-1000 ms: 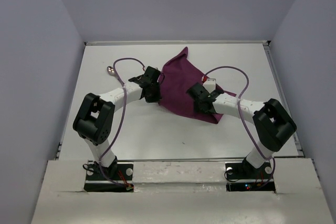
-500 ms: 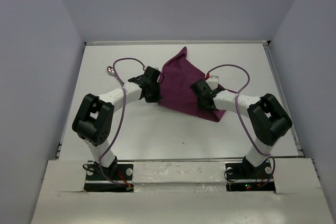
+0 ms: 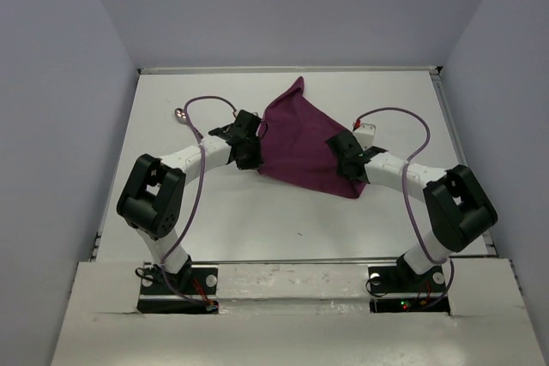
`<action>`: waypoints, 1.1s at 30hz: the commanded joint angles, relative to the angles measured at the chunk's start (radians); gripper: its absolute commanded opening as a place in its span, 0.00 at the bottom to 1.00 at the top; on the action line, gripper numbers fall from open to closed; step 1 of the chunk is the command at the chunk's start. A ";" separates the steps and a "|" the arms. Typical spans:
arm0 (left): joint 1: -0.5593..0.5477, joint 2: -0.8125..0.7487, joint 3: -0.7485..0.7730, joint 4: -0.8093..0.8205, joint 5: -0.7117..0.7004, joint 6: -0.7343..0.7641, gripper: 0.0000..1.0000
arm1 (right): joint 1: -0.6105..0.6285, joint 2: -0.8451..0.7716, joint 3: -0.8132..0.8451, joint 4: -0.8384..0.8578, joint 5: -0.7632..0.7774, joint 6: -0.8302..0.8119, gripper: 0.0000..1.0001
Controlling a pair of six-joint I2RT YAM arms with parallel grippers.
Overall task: Fold the napkin, place the utensils inside, and roll it up
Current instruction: Flatten out the napkin at the center of the board.
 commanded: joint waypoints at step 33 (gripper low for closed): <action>-0.001 -0.031 0.041 -0.049 -0.022 0.050 0.00 | -0.085 0.038 0.082 0.047 0.036 -0.087 0.01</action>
